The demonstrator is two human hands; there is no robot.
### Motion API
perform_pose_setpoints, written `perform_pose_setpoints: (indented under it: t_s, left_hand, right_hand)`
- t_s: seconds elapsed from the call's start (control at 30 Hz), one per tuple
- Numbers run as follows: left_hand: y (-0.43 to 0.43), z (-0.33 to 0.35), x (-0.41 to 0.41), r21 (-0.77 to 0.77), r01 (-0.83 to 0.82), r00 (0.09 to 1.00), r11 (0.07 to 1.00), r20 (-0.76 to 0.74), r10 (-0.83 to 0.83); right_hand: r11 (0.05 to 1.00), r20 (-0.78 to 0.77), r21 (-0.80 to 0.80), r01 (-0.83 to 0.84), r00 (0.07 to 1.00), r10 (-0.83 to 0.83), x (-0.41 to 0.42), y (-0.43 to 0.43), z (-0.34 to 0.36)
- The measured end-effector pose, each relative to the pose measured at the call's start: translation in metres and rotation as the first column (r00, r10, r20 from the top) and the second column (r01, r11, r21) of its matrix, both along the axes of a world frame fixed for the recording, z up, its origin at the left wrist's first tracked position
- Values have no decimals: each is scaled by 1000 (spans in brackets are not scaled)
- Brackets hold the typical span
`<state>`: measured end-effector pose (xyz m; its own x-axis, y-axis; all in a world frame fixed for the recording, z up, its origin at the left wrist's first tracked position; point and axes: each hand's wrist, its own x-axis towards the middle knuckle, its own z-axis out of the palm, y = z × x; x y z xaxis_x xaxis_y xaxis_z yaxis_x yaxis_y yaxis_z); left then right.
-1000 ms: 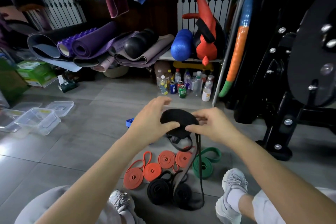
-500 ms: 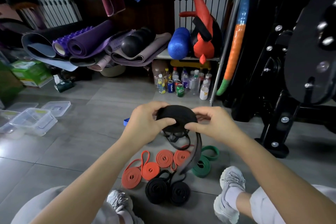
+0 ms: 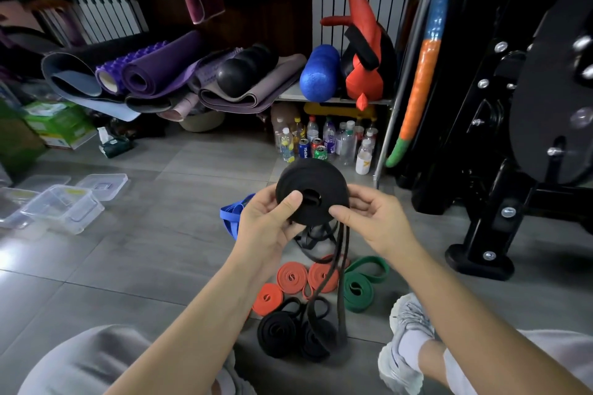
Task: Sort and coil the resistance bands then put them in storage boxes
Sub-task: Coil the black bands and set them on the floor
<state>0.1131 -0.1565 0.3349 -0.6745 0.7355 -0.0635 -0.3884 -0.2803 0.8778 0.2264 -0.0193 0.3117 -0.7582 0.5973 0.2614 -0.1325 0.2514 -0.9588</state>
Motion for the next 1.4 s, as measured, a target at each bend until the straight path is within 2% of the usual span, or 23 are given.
perform_pose_setpoints:
  t_s: [0.07, 0.1, 0.13, 0.17, 0.2, 0.23, 0.27, 0.3, 0.33, 0.37, 0.47, 0.53, 0.63, 0.7, 0.8, 0.9, 1.03, 1.1, 1.2, 1.3, 1.37, 1.4]
  left_hand:
    - [1, -2, -1, -78, 1, 999, 997, -40, -4]
    - [0, -1, -4, -175, -31, 986, 984, -170, 1]
    - [-1, 0, -8, -283, -106, 925, 953, -381, -10]
    - [-4, 0, -13, -352, -201, 792, 914, -607, -60]
    - [-7, 1, -17, -369, -281, 600, 886, -788, -138]
    - [-11, 3, -20, -364, -332, 378, 870, -897, -231]
    - [-13, 5, -21, -360, -353, 161, 863, -932, -323]
    - [-14, 6, -22, -371, -356, -11, 858, -916, -401]
    - [-14, 7, -22, -400, -354, -117, 845, -878, -465]
    - [-13, 9, -22, -436, -350, -154, 829, -846, -510]
    - [-12, 13, -27, -553, -280, -54, 784, -807, -588]
    - [-10, 14, -27, -592, -260, -44, 763, -782, -622]
    - [-8, 14, -28, -585, -257, -40, 769, -789, -613]
    - [-9, 13, -30, -538, -239, 32, 808, -837, -547]
    - [-12, 10, -32, -493, -203, 236, 846, -863, -446]
    - [-17, 8, -29, -452, -106, 466, 886, -809, -357]
    - [-22, 8, -26, -307, -1, 791, 952, -582, -186]
    - [-23, 7, -24, -244, 15, 899, 970, -422, -120]
    - [-22, 2, -17, -150, 65, 967, 987, -236, -100]
    - [-21, -4, -9, -70, 108, 989, 992, -94, -114]
    - [-20, -7, -7, -74, 132, 990, 988, -42, -136]
    - [-19, -7, -6, -113, 139, 987, 984, -63, -147]
  right_hand:
    - [1000, 13, 28, 9, 1000, -9, 0, 0, -4]
    - [999, 28, 48, 7, 1000, -9, 1, 0, -5]
    - [997, 59, 78, 7, 998, -11, 1, 1, -7]
    - [993, 106, 116, 3, 994, -15, 1, 2, -8]
    - [988, 164, 151, -9, 986, -16, 2, 3, -9]
    - [985, 217, 171, -30, 976, -8, 2, 2, -10]
    - [980, 266, 191, -58, 964, 5, 2, 2, -10]
    - [970, 305, 229, -83, 952, 9, 2, 1, -10]
    - [953, 334, 287, -101, 943, 0, 2, 0, -9]
    - [932, 353, 342, -117, 935, -12, 2, -1, -8]
    - [884, 384, 447, -134, 922, -55, 0, -4, -2]
    - [861, 417, 480, -170, 907, -54, -2, -5, 3]
    - [845, 450, 494, -208, 892, -43, -1, -6, 7]
    - [886, 416, 429, -176, 909, -21, 1, -4, 8]
    - [961, 334, 245, -132, 942, 45, 3, 0, 11]
    - [982, 248, 147, -119, 966, 79, 7, 2, 9]
    - [993, 158, 44, -109, 982, 101, 15, 2, -2]
    - [996, 80, -19, -92, 992, 93, 17, 1, -4]
    - [994, -15, -71, -82, 997, 81, 15, 0, -3]
    - [990, -47, -96, -101, 994, 97, 12, -1, -1]
    - [989, -36, -107, -105, 994, 101, 11, -1, 3]
    - [990, -24, -103, -100, 995, 98, 10, -1, 5]
